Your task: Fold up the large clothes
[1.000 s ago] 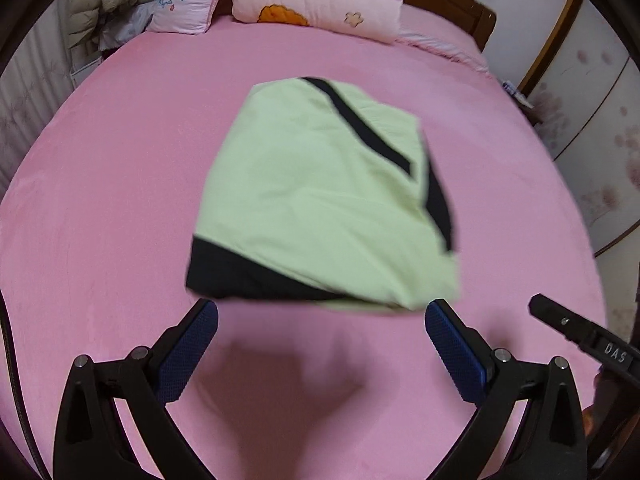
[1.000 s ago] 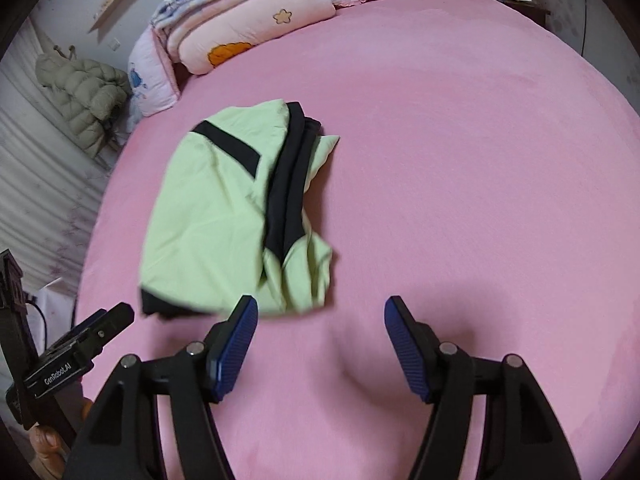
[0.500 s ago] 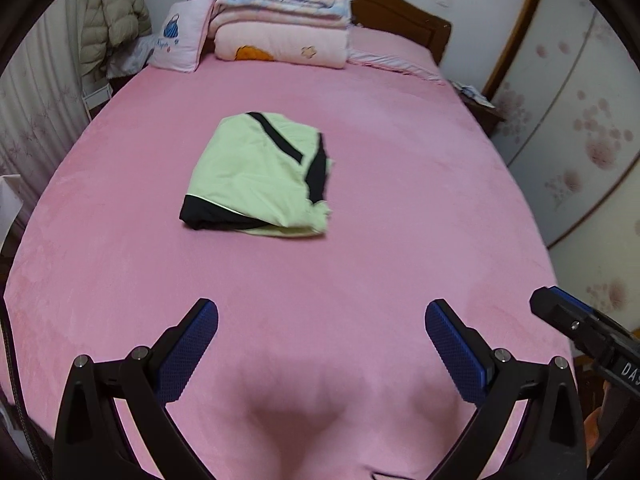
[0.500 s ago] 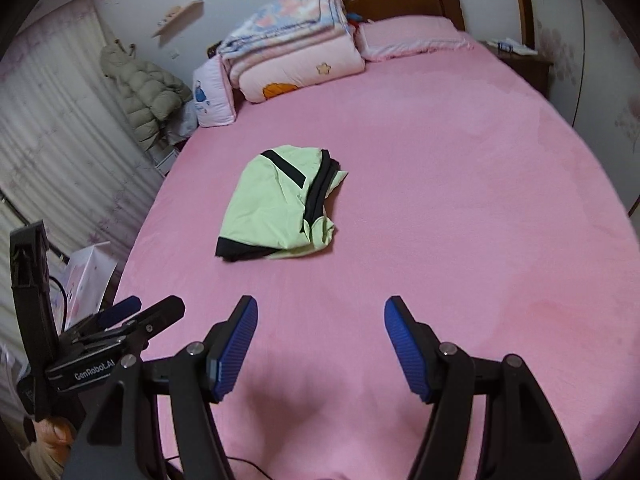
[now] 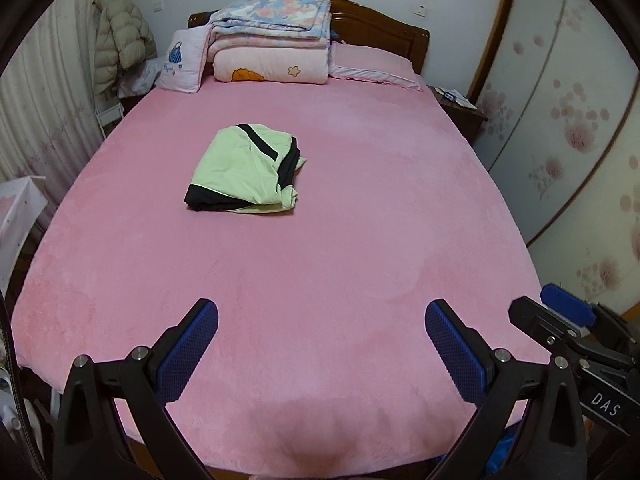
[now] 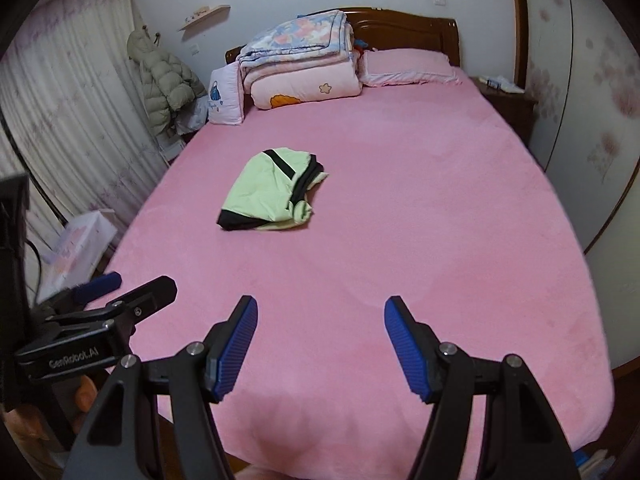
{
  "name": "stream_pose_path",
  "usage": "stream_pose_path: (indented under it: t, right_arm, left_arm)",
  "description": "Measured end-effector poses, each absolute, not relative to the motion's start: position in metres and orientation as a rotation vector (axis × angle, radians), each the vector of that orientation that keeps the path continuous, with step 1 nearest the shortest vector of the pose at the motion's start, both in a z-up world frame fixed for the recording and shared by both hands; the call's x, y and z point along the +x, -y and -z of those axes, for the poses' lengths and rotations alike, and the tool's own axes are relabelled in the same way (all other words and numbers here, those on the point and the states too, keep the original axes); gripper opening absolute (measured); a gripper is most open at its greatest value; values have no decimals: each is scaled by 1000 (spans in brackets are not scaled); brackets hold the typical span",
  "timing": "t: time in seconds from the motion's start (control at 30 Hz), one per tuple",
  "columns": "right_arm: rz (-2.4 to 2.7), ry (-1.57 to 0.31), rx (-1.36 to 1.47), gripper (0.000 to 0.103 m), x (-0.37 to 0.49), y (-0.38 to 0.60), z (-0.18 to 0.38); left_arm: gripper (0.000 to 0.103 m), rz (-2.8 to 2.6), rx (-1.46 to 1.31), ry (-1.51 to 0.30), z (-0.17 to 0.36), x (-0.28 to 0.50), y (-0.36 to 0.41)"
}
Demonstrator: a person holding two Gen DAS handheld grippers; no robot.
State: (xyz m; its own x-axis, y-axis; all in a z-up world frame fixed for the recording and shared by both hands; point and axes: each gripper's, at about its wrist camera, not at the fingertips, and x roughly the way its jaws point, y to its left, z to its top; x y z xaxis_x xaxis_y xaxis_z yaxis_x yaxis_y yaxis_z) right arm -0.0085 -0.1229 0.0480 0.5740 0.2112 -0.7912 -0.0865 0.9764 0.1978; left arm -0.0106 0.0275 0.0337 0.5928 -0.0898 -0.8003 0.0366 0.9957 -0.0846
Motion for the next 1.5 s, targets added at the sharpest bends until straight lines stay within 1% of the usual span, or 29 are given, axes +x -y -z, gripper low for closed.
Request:
stream_pose_path:
  t: [0.13, 0.37, 1.5]
  right_arm:
    - [-158, -932, 138, 66, -29, 129, -50]
    - [-116, -910, 123, 66, -55, 137, -53]
    - [-90, -920, 116, 66, -75, 144, -49]
  left_arm:
    - [103, 52, -30, -919, -34, -35, -15]
    - [103, 39, -37, -940, -32, -56, -6]
    - [102, 6, 14, -951, -31, -68, -3]
